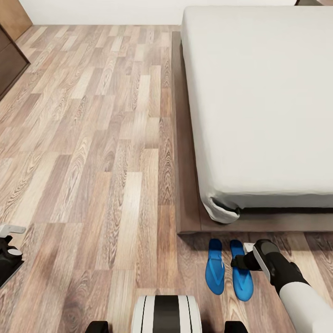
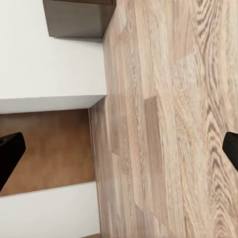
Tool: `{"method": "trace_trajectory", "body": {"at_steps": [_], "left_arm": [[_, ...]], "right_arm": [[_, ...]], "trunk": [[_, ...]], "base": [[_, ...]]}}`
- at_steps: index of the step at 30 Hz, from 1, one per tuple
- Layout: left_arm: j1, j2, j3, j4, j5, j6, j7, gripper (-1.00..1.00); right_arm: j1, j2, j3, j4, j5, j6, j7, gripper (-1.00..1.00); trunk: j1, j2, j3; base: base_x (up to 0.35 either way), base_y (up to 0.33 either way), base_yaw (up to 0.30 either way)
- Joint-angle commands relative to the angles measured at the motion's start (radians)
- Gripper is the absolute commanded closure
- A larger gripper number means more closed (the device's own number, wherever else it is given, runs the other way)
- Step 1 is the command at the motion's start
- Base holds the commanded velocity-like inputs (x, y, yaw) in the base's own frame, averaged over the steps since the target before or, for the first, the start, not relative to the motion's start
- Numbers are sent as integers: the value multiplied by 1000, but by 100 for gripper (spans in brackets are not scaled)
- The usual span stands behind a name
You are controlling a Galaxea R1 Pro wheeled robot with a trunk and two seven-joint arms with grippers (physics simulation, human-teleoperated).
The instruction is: In the bedroom, move the book from the bed onto either nightstand, and place the two sandals side by side next to the bed.
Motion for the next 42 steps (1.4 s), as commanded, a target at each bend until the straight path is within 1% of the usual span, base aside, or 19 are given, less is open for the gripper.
{"method": "trace_trajectory", "body": {"at_steps": [1,28,30,31,32,33,34,38,39,40,41,42], "left_arm": [[0,1,-8,-1,0,10,6,-100],[-1,3,-8,-1,-1,11,6,-100],[-1,13,-7,-1,-1,12,6,-100],[-1,26,-6,-1,-1,13,7,-100],[-1,26,-6,-1,-1,13,7,-100],[-2,33,-6,-1,-1,13,7,-100],[-2,48,-5,-2,-1,14,7,-100],[-3,80,-4,-1,0,14,7,-100],[-3,92,-4,-1,0,14,7,-100],[-3,92,-4,-1,0,14,7,-100],[-3,100,-4,-1,0,13,7,-100],[-3,100,-4,-1,0,13,7,-100]], "right_arm": [[0,0,-2,0,3,4,5,100],[0,-1,-2,6,2,2,5,100],[0,-1,-2,6,2,2,5,100],[0,-1,-2,6,3,2,5,100],[0,-1,-2,6,3,2,5,100],[0,-1,-2,6,3,2,5,100],[0,-1,-2,6,3,2,5,100],[0,-1,-2,6,2,2,5,100],[0,-1,-2,6,2,2,5,100],[0,-1,-2,6,2,2,5,100],[0,-1,-2,6,2,2,5,100],[0,-1,-2,6,2,2,5,100]], "trunk": [[0,0,-1],[0,0,-1],[0,0,-1],[0,0,-1],[0,0,-1],[0,0,-1],[0,0,-1],[0,0,-1],[0,0,-1],[0,0,-1],[0,0,-1],[0,0,-1]], "base": [[14,0,0],[38,12,0],[17,0,0],[10,0,0],[10,0,0],[8,0,0],[5,0,0],[3,0,0],[1,0,0],[1,0,0],[16,0,0],[16,0,0]]}}
